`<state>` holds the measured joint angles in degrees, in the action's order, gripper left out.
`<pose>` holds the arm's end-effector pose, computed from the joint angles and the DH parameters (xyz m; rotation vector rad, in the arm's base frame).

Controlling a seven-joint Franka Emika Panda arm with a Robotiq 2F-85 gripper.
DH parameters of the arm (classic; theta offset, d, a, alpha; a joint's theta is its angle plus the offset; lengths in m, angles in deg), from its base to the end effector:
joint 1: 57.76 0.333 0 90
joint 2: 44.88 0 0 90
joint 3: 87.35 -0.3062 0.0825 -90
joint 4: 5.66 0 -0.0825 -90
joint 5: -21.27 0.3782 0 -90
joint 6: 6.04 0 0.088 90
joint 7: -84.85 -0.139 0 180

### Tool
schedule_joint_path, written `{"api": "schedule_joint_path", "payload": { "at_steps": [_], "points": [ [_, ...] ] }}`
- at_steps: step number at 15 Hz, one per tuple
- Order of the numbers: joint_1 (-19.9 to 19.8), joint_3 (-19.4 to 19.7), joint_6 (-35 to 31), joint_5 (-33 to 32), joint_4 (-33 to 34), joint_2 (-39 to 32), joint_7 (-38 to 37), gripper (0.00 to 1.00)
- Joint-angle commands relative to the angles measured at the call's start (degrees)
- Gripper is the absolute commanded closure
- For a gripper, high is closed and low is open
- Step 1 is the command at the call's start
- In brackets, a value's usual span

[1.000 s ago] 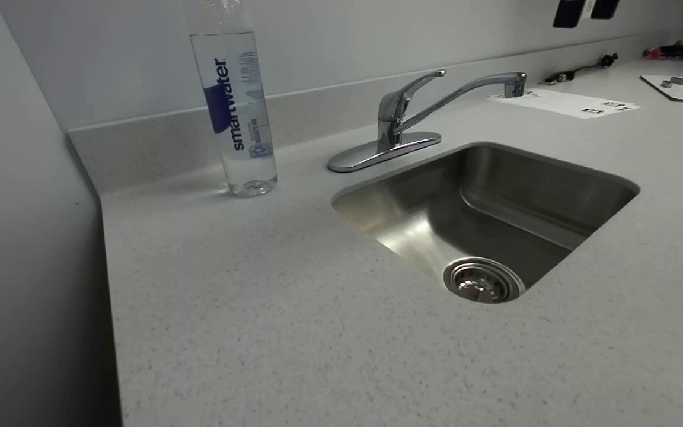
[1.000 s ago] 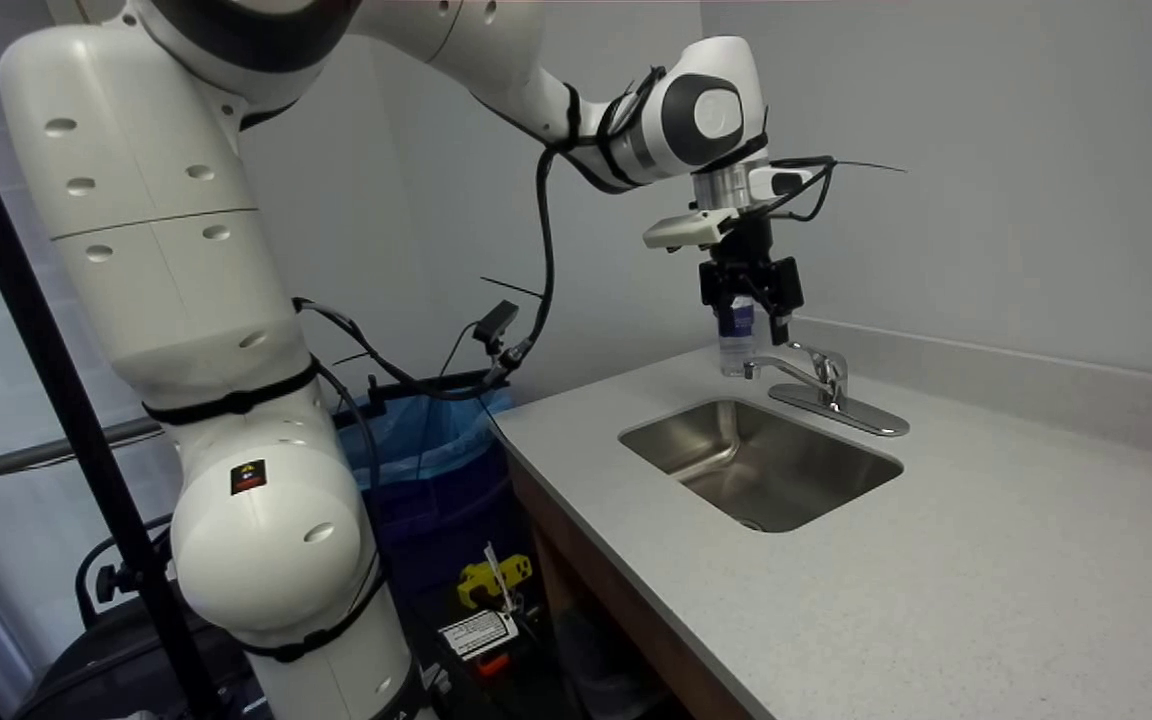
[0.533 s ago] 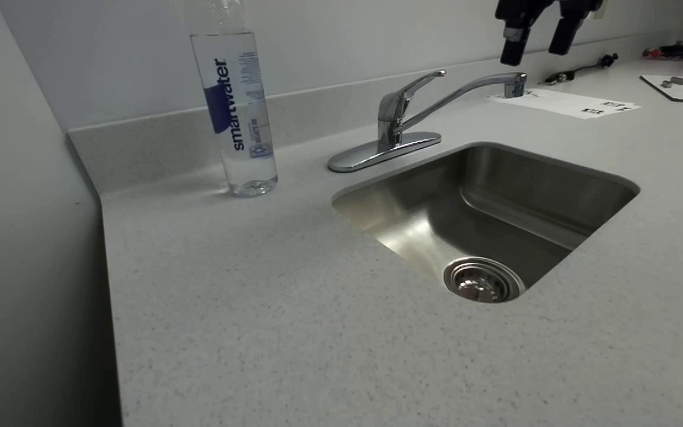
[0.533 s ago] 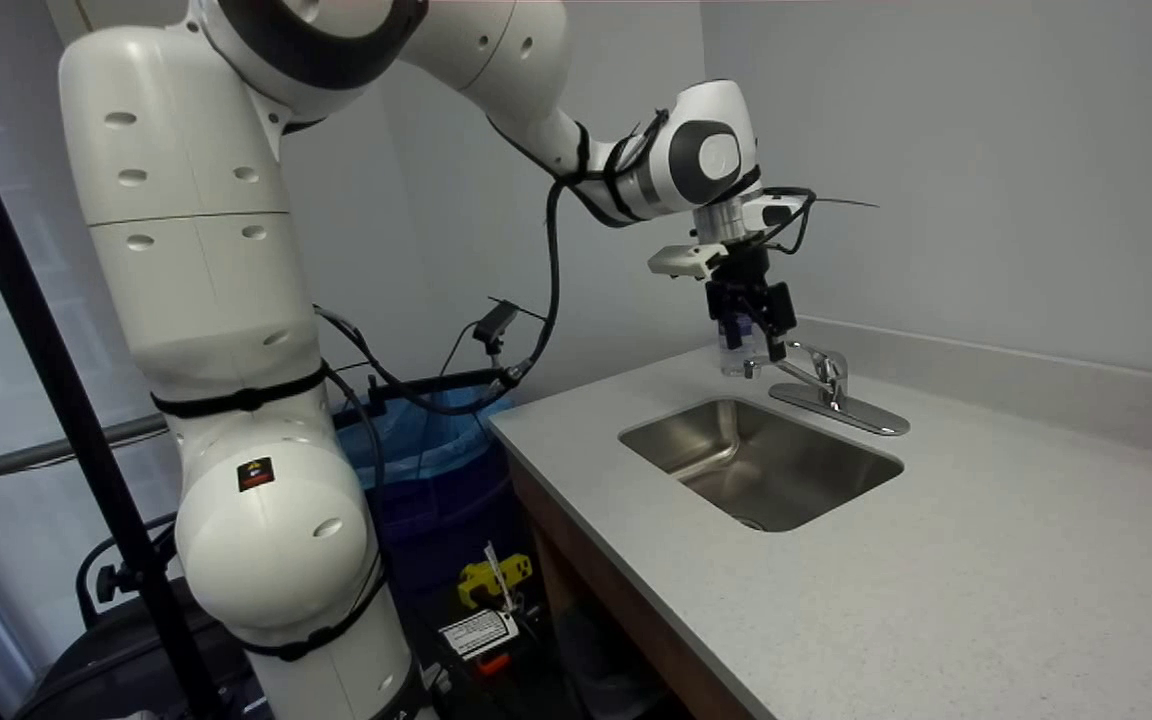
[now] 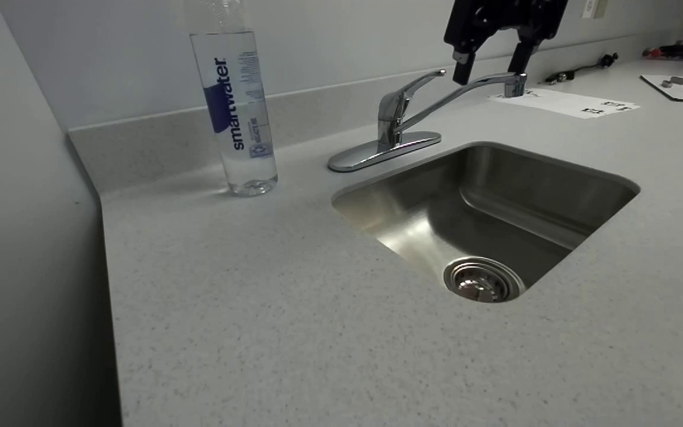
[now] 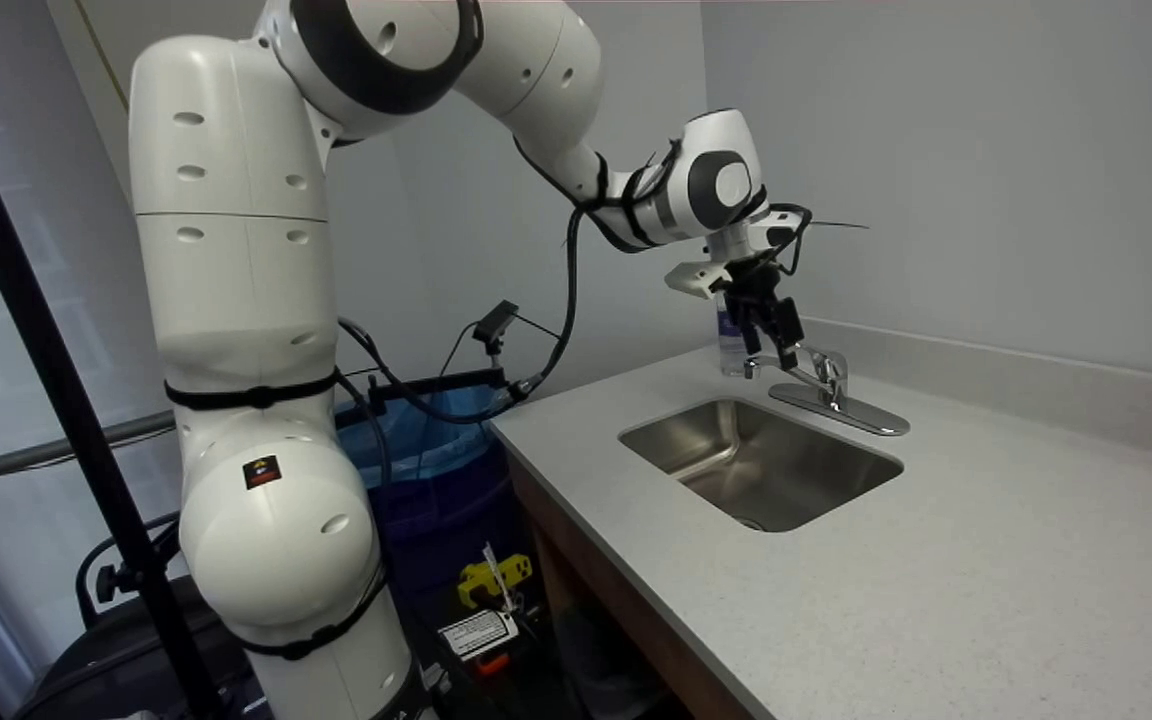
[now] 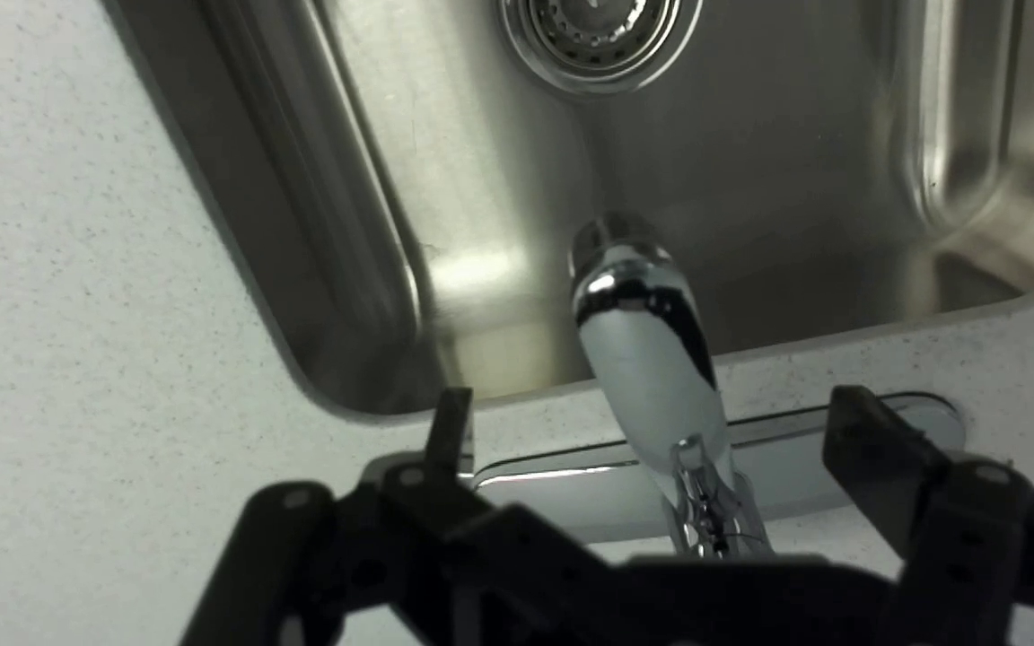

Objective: Open the tap

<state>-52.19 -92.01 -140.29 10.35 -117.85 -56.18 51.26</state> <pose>0.6063 0.1007 0.3579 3.0370 -0.4443 0.3461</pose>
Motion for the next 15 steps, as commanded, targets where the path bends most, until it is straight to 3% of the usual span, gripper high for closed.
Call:
{"api": "schedule_joint_path", "payload": {
  "at_steps": [1, 6, 15],
  "points": [
    [2.12, 2.05, -3.46, -2.06, 3.78, -3.47, -3.37, 0.0],
    [3.31, 2.78, -7.48, -0.79, 5.74, -5.76, -2.76, 0.0],
    [5.04, 2.76, -7.88, 0.83, 8.28, -7.9, -2.62, 0.0]
  ]
}}
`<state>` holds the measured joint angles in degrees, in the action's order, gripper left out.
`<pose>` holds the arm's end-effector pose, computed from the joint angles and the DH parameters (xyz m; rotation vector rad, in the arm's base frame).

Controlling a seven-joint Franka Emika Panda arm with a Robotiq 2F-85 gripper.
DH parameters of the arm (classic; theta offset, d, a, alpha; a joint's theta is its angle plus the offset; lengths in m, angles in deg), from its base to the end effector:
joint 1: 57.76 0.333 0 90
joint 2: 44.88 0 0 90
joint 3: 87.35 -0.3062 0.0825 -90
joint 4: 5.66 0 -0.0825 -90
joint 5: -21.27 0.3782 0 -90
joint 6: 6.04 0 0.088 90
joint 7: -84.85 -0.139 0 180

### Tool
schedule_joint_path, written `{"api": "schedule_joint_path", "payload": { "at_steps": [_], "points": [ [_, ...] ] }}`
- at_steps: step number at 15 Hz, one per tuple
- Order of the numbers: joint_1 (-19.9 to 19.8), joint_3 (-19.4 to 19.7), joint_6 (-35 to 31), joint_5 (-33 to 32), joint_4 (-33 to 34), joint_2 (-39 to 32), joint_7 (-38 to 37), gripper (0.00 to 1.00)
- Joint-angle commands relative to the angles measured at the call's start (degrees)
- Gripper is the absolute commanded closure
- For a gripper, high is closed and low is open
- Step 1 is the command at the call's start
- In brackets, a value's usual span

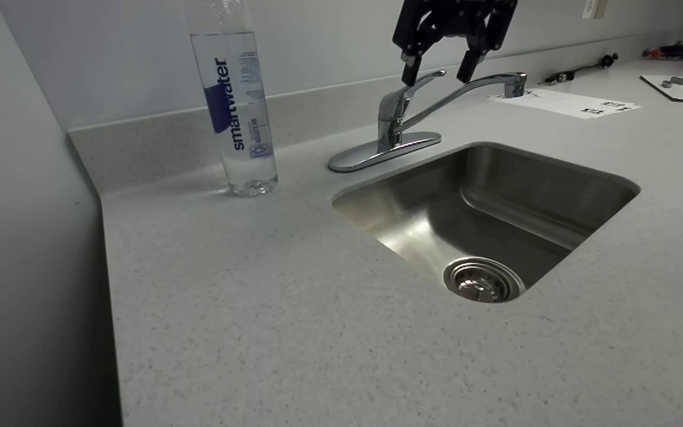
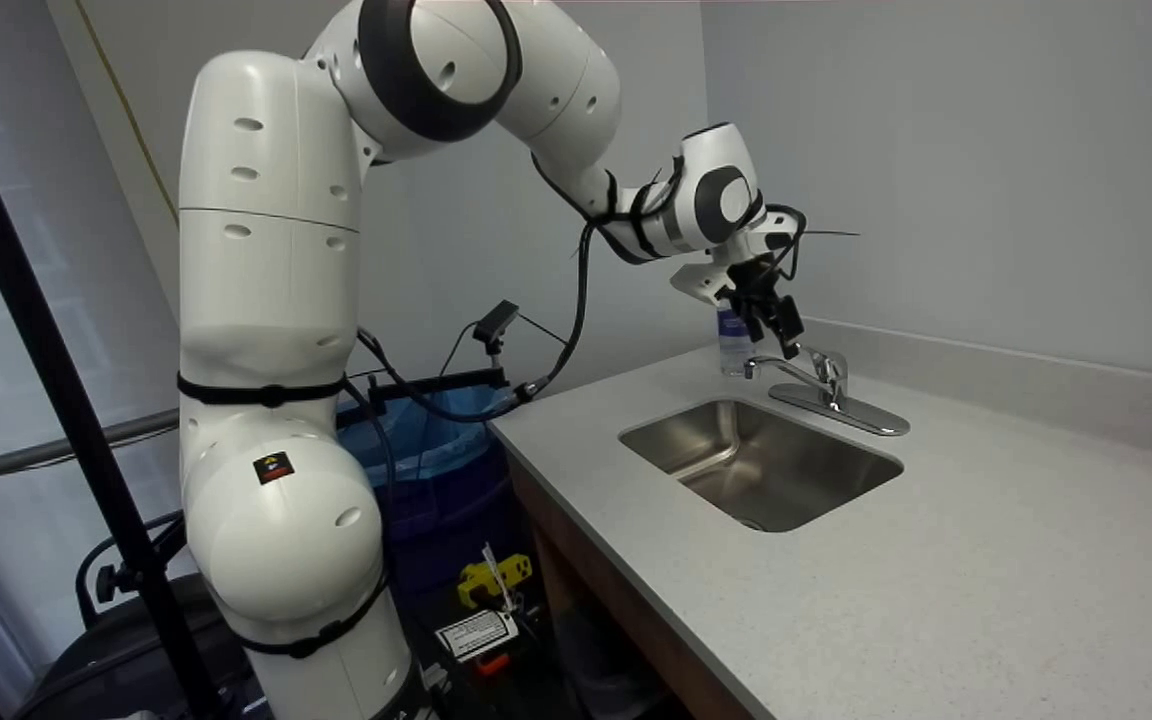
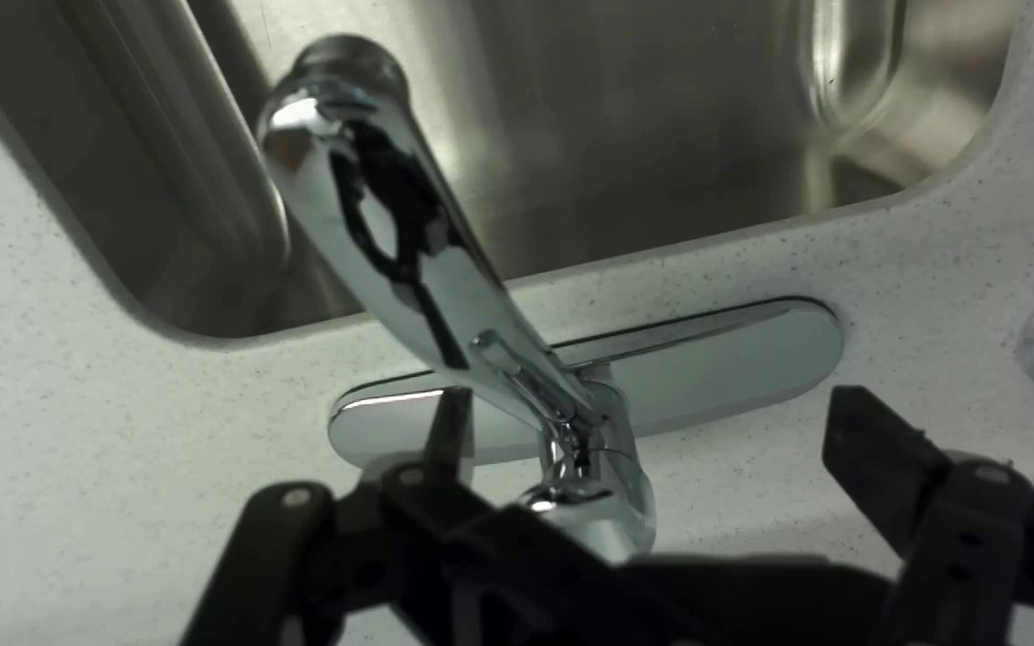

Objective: Open the tap

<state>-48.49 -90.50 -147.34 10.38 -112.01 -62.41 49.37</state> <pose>0.6424 0.1359 0.3520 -3.0600 0.4270 -0.5121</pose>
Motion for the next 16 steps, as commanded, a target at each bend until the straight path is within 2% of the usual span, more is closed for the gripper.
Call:
{"api": "schedule_joint_path", "payload": {
  "at_steps": [1, 9, 16],
  "points": [
    [1.46, 1.32, -0.9, 0.68, 2.66, -1.88, -0.9, 0.0],
    [3.5, 3.08, -2.98, -1.27, 3.77, -4.1, -5.07, 0.0],
    [6.06, 6.23, -7.77, -3.33, 4.62, -4.55, -13.83, 0.0]
  ]
}}
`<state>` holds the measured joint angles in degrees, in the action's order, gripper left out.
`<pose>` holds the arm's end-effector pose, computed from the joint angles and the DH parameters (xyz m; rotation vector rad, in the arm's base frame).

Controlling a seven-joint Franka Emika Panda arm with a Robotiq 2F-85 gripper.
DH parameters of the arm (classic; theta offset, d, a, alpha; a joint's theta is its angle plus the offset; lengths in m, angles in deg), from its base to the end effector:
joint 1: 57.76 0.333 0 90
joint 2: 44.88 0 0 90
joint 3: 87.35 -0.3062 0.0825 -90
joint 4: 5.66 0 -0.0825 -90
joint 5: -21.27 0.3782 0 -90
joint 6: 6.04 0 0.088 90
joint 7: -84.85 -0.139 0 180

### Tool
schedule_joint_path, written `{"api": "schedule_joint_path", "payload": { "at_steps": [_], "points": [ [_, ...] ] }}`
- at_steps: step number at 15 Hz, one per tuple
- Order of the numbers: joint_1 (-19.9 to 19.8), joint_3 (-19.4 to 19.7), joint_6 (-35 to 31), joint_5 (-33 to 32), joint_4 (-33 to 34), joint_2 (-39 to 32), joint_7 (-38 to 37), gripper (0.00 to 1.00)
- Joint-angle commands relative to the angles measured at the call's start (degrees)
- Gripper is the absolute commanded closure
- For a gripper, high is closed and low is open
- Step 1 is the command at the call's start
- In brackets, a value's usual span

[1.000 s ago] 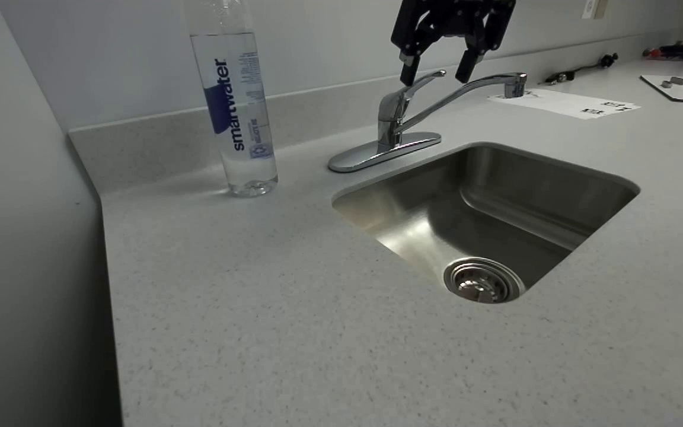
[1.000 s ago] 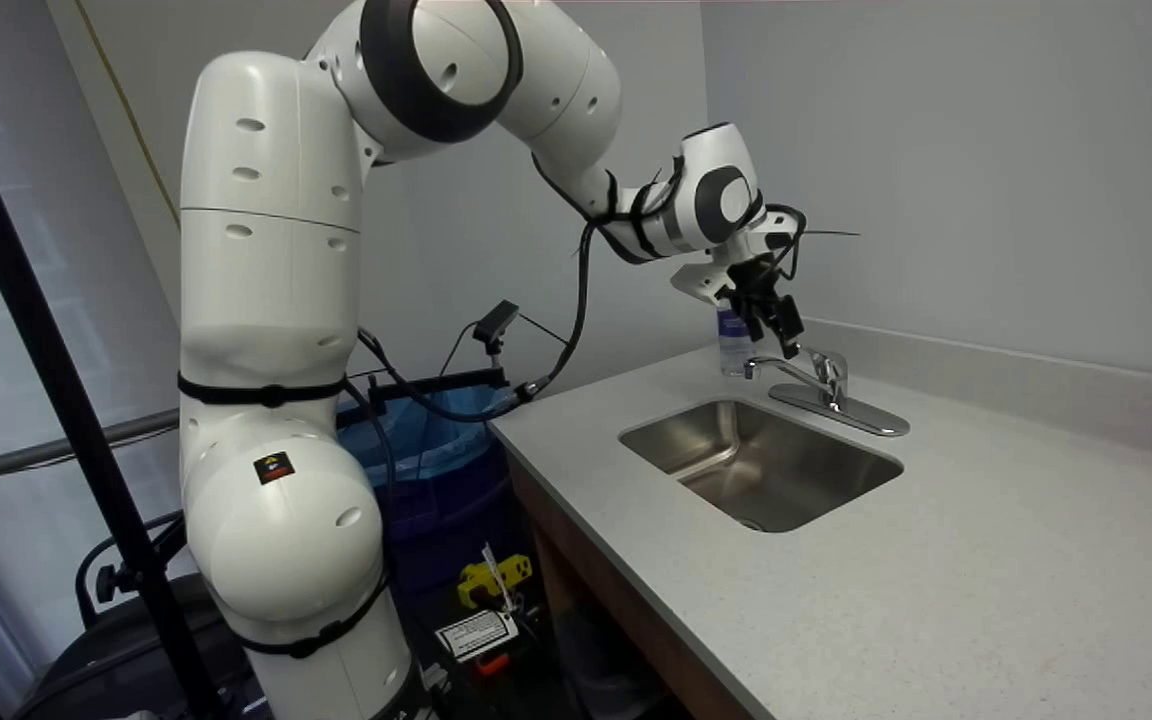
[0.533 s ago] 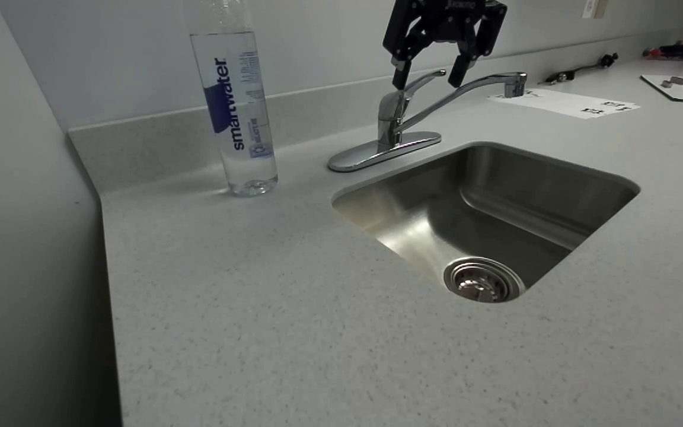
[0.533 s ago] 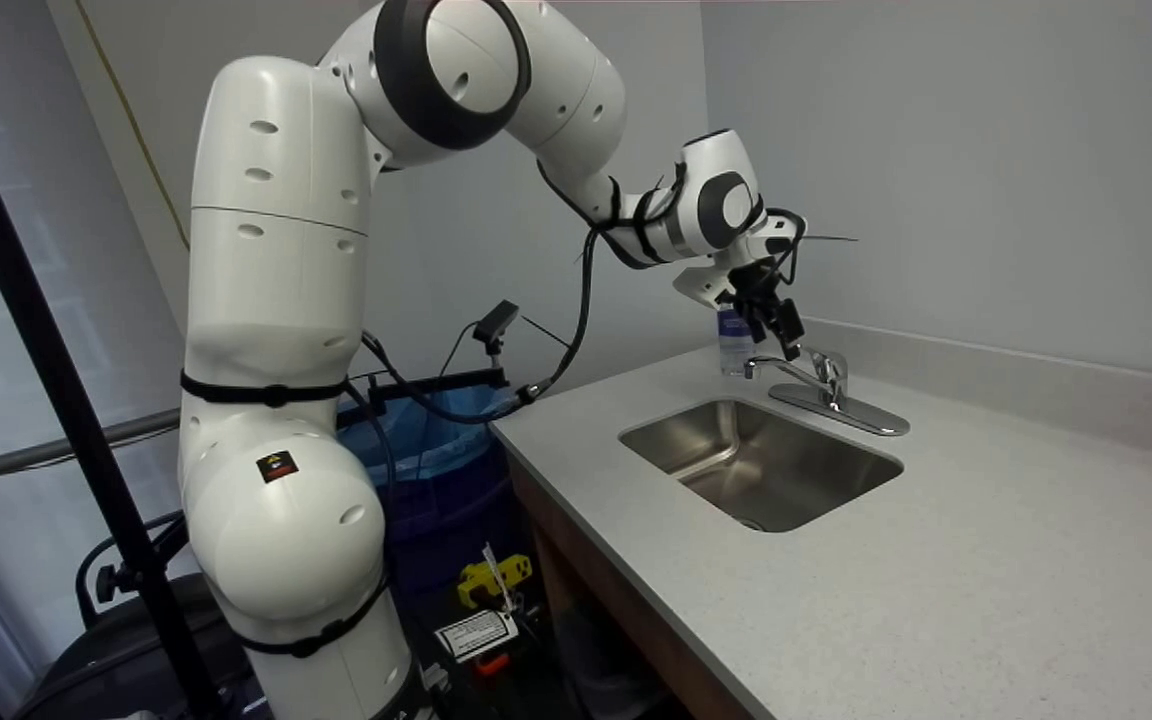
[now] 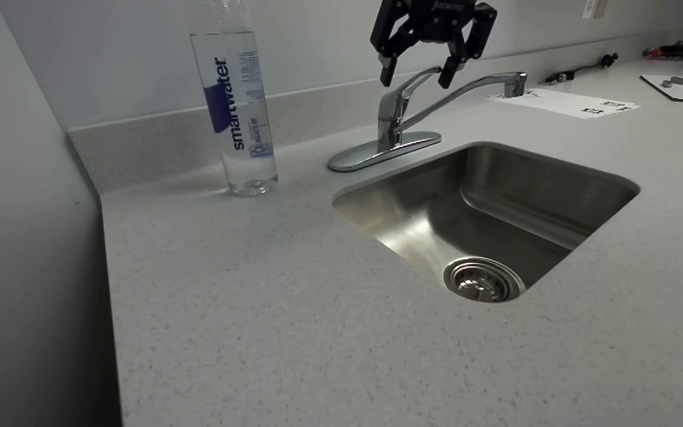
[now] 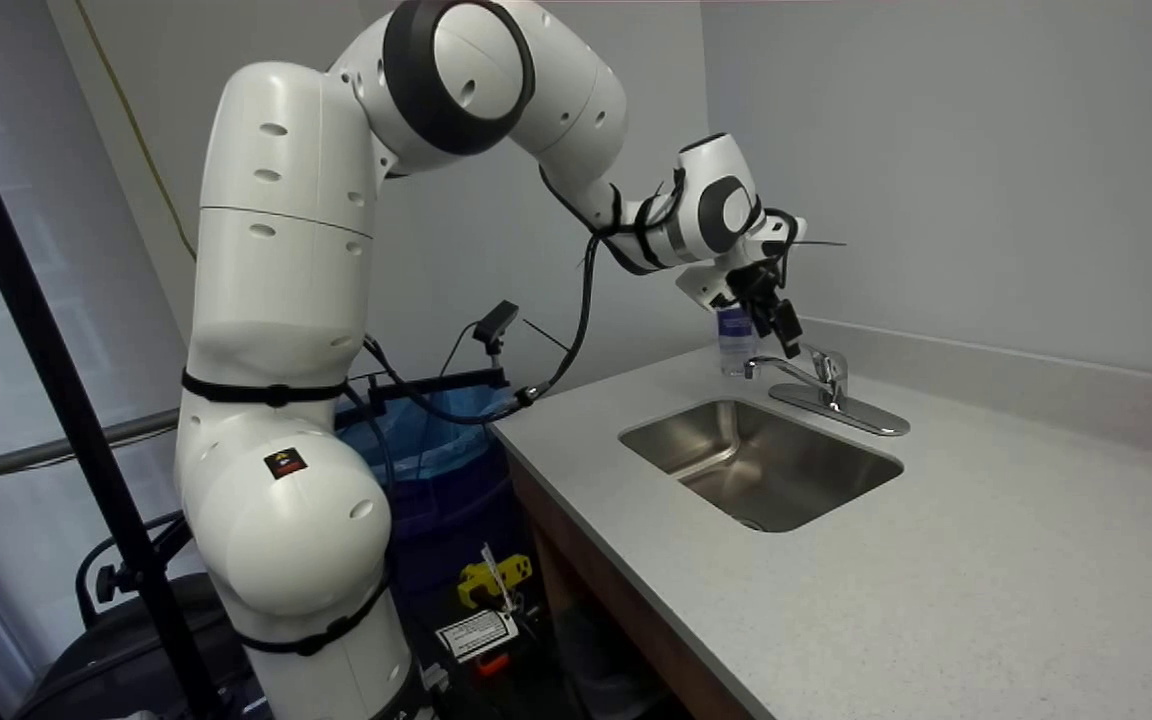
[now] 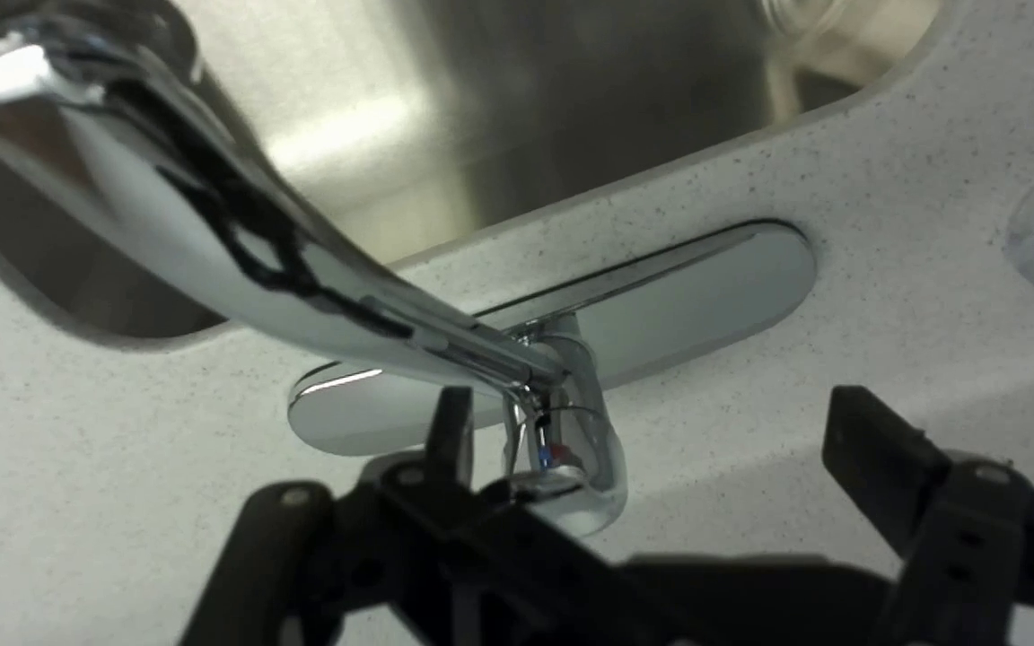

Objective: Open the tap

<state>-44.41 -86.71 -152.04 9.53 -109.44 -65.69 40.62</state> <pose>0.6603 0.1485 0.3459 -2.9737 0.6031 -0.6116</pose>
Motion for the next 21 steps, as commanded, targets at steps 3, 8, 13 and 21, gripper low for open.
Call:
{"api": "schedule_joint_path", "payload": {
  "at_steps": [3, 8, 13, 21],
  "points": [
    [2.99, 4.37, -5.75, -4.14, 2.55, -1.31, -10.22, 0.03],
    [3.85, 6.39, -6.74, -6.8, 3.96, -1.71, -16.34, 0.02],
    [3.51, 6.25, -6.06, -8.44, 3.51, -1.33, -16.62, 0.0],
    [2.71, 4.23, -2.74, -6.75, 3.16, -2.3, -11.4, 0.0]
  ]
}}
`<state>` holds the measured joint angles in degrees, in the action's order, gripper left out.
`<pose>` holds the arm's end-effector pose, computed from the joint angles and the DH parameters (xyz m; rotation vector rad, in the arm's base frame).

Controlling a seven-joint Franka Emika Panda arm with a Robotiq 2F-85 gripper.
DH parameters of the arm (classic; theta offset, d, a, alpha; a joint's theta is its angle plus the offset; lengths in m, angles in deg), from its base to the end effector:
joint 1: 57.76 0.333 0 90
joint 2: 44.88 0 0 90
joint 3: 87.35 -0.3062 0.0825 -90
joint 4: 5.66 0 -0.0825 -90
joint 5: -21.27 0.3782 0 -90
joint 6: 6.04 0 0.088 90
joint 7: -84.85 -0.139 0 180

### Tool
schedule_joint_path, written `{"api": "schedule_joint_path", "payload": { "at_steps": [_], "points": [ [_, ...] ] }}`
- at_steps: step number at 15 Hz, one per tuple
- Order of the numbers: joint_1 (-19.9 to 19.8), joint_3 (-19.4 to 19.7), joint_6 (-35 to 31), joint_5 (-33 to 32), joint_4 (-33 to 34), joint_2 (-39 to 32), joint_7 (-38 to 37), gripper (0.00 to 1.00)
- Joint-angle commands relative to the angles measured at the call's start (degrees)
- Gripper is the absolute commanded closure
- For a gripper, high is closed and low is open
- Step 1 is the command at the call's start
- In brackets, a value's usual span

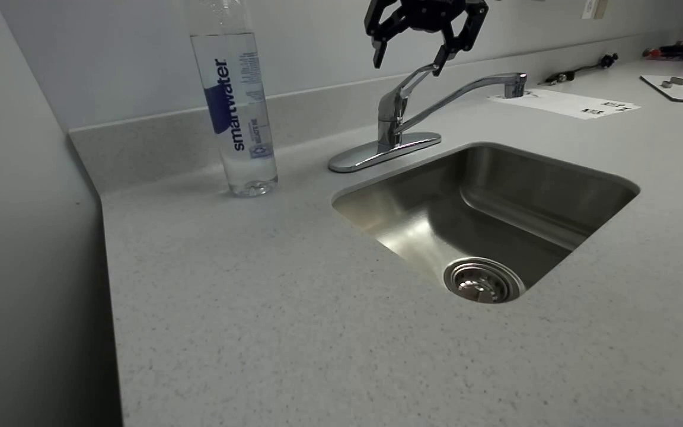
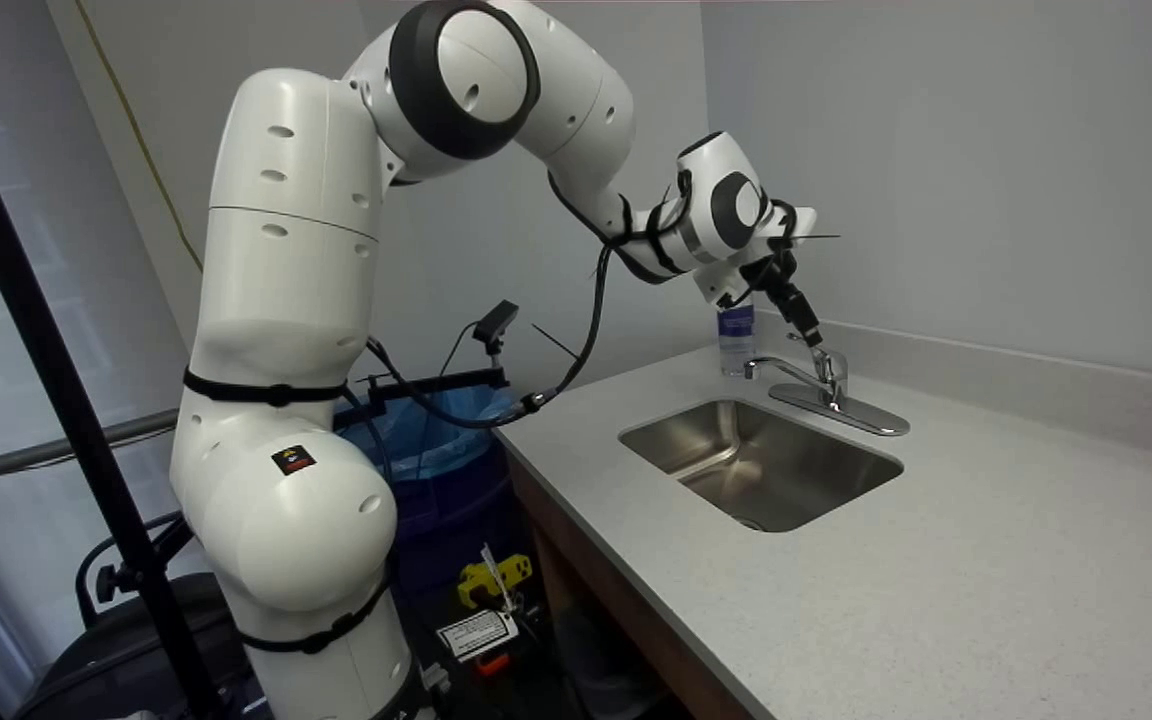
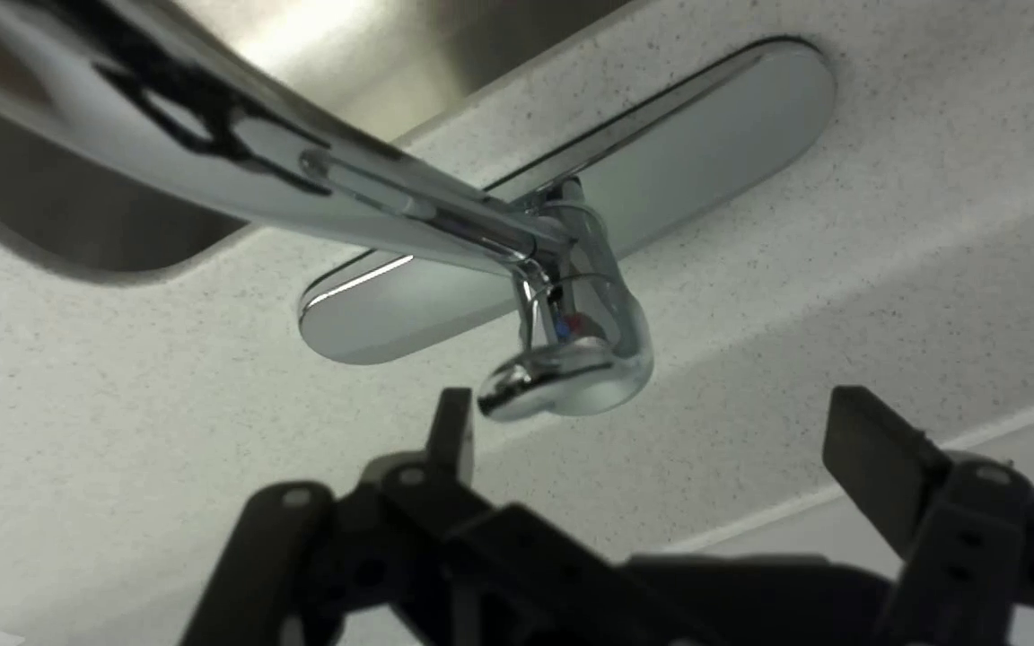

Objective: Open the tap

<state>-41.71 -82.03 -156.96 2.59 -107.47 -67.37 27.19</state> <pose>0.6792 0.1375 0.3551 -2.8763 0.8193 -0.7980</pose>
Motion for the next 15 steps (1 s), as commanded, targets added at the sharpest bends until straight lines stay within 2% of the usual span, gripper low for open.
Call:
{"api": "schedule_joint_path", "payload": {
  "at_steps": [1, 15],
  "points": [
    [-0.03, -0.62, 2.33, 0.31, 1.35, -0.8, 2.48, 0.0],
    [2.74, -2.26, 0.82, 0.26, 3.31, -1.35, 1.88, 0.0]
  ]
}}
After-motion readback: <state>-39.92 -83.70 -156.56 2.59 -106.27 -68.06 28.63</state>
